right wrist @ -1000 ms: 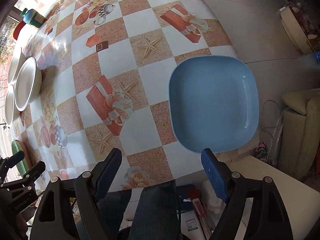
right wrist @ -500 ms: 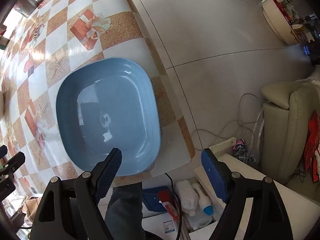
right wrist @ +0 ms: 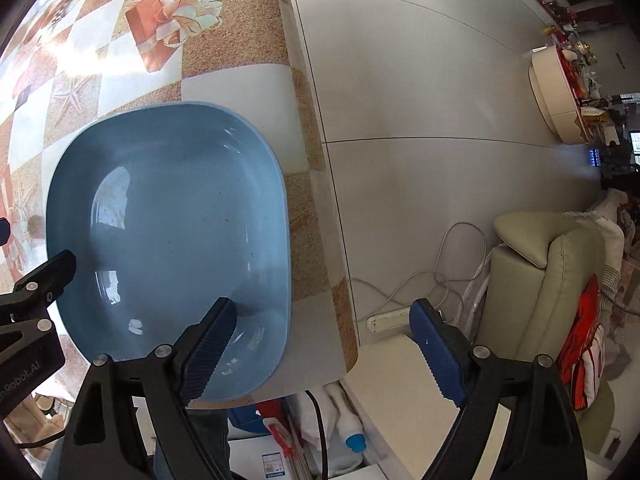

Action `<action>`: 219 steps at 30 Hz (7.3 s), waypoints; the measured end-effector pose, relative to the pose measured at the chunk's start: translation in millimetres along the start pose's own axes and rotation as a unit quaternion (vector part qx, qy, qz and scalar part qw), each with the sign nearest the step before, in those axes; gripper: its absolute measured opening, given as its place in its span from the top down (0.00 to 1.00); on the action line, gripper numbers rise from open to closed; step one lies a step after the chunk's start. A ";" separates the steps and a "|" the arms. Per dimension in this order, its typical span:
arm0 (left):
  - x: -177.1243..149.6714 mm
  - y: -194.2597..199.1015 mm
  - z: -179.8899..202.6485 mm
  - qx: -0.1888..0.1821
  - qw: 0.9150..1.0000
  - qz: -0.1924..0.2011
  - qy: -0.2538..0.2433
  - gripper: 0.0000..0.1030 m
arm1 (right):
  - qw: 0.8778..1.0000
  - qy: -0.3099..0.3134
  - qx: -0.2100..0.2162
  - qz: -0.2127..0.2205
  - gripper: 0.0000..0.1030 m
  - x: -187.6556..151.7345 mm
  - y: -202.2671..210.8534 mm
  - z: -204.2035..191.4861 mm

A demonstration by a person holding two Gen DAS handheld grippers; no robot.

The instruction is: Organize plates and bowls

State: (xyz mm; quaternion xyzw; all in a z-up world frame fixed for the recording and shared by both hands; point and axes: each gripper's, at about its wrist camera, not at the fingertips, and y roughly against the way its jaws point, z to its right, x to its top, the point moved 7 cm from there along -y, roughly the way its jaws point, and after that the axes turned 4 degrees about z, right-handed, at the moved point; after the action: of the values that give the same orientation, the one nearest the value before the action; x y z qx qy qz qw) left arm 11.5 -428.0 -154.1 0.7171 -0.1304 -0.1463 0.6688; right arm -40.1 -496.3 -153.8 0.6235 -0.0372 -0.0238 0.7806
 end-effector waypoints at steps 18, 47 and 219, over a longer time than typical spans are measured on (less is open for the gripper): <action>-81.7 7.2 -160.9 0.027 0.991 -0.004 0.134 0.19 | 0.988 0.086 0.127 0.001 0.13 7.5 37.8 -139.6; -41.9 -11.5 -61.1 -0.003 1.000 0.008 -0.005 0.66 | 0.981 -0.006 0.194 -0.010 0.71 -5.2 22.5 -138.7; -36.0 4.8 -60.7 -0.050 0.994 0.050 -0.086 0.23 | 0.985 -0.024 0.164 -0.051 0.83 -8.3 -34.1 -44.8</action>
State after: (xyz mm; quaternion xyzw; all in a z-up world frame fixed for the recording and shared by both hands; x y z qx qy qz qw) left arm 1.6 -358.6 -144.2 0.6600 -0.2157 -0.1797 0.6968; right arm -44.1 -459.6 -197.2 0.7436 -0.0271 -0.0718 0.6642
